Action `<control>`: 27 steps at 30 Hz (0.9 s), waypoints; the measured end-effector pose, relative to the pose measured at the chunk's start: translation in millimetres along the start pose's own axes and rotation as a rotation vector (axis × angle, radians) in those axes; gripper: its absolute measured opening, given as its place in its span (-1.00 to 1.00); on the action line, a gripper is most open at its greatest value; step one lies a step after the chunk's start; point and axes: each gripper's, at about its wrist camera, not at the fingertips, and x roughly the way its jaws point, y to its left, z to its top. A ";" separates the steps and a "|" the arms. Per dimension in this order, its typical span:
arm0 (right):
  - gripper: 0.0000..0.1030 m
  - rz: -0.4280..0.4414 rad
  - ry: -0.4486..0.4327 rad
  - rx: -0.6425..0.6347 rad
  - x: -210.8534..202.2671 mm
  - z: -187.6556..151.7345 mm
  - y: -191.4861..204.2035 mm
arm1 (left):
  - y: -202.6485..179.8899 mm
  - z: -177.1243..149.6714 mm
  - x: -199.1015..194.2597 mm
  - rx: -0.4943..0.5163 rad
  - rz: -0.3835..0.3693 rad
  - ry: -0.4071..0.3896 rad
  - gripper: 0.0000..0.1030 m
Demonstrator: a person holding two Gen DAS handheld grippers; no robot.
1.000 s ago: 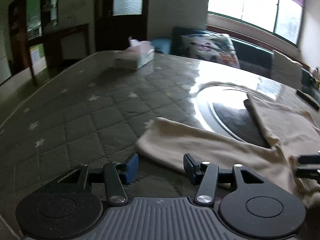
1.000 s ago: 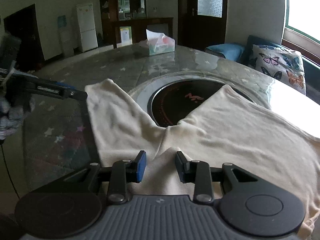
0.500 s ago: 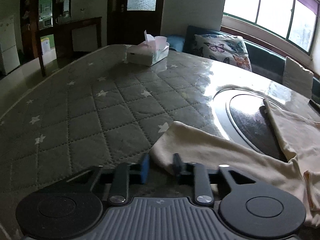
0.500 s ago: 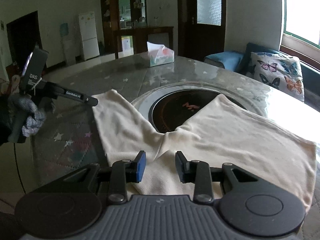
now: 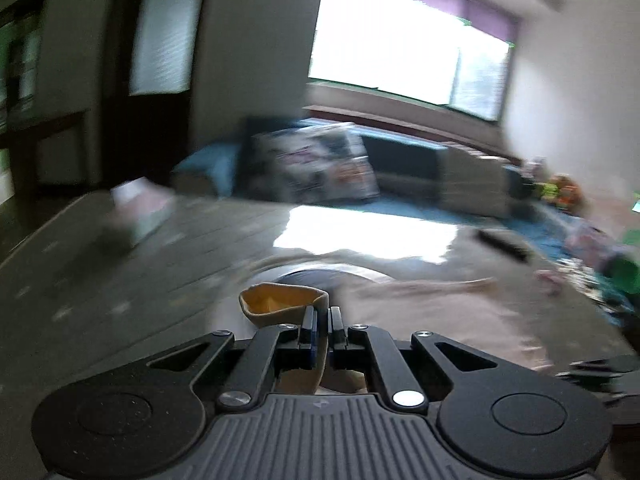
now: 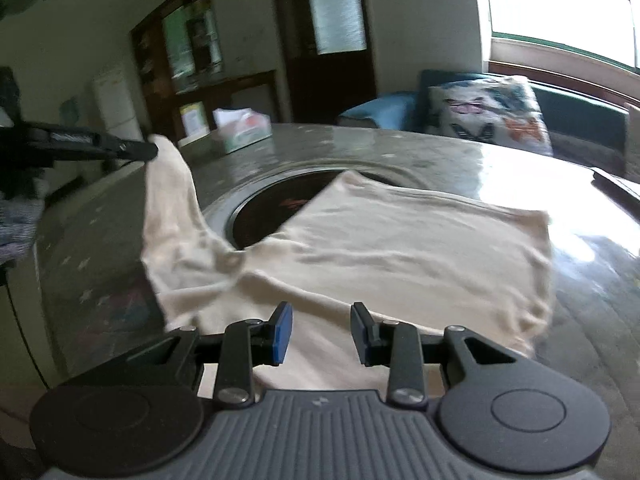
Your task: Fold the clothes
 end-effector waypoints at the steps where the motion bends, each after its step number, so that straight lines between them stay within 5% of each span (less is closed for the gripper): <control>1: -0.38 -0.011 -0.009 0.016 -4.4 -2.6 -6.0 | -13.2 3.7 3.1 0.018 -0.036 -0.004 -0.90; 9: -0.37 -0.098 -0.047 0.141 -32.3 -28.2 -50.0 | -111.6 6.3 35.4 0.144 -0.282 0.035 -0.90; 15: -0.37 -0.154 -0.059 0.229 -44.3 -46.0 -75.3 | -157.2 -11.7 61.1 0.194 -0.399 0.110 -0.89; 22: -0.38 -0.196 -0.078 0.275 -52.4 -51.2 -89.8 | -186.9 -39.0 76.0 0.242 -0.473 0.226 -0.81; 27: -0.37 -0.185 -0.100 0.300 -57.5 -46.1 -93.6 | -172.5 -41.4 66.0 0.266 -0.446 0.203 -0.39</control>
